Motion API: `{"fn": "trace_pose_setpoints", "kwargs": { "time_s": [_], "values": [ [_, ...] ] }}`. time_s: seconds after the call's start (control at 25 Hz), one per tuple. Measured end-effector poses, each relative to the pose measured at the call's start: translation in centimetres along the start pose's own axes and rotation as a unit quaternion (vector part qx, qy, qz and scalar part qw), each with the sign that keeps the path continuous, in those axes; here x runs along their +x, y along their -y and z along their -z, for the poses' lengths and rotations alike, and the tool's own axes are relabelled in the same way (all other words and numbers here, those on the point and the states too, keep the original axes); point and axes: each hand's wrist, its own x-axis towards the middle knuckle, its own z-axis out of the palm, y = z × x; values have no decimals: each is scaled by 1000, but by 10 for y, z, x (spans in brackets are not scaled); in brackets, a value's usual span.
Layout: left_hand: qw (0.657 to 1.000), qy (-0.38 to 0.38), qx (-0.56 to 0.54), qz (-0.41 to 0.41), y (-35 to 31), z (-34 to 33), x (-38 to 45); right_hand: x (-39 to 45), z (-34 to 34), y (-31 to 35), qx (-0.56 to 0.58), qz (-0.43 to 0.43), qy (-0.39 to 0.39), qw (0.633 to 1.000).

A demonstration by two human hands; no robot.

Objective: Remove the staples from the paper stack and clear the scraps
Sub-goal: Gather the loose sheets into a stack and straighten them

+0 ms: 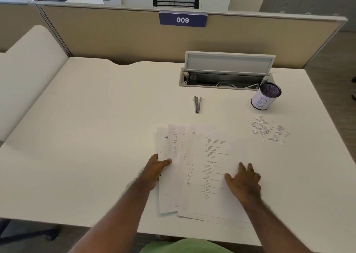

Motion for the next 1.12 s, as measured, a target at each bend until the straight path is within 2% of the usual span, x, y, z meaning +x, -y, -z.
{"fn": "trace_pose_setpoints", "kwargs": {
  "time_s": [0.52,0.64,0.72,0.8,0.92,1.04,1.12],
  "values": [
    [997,81,8,1,12,-36,3,-11,3,24,62,70,61,994],
    [996,85,5,-4,14,-34,5,-10,4,23,97,74,44,992],
    [996,91,6,-15,9,-32,3,-2,4,17,166,62,11,984],
    [992,118,4,-32,1,-30,-1,6,11,13,284,33,13,958],
    [984,166,-7,-65,-20,-27,-8,17,29,6,473,16,86,877],
    [978,189,4,-92,-44,-27,-16,23,53,-1,526,52,232,816],
    [976,190,7,-111,-59,-26,-20,28,61,-4,541,97,256,796]
  ]
}}
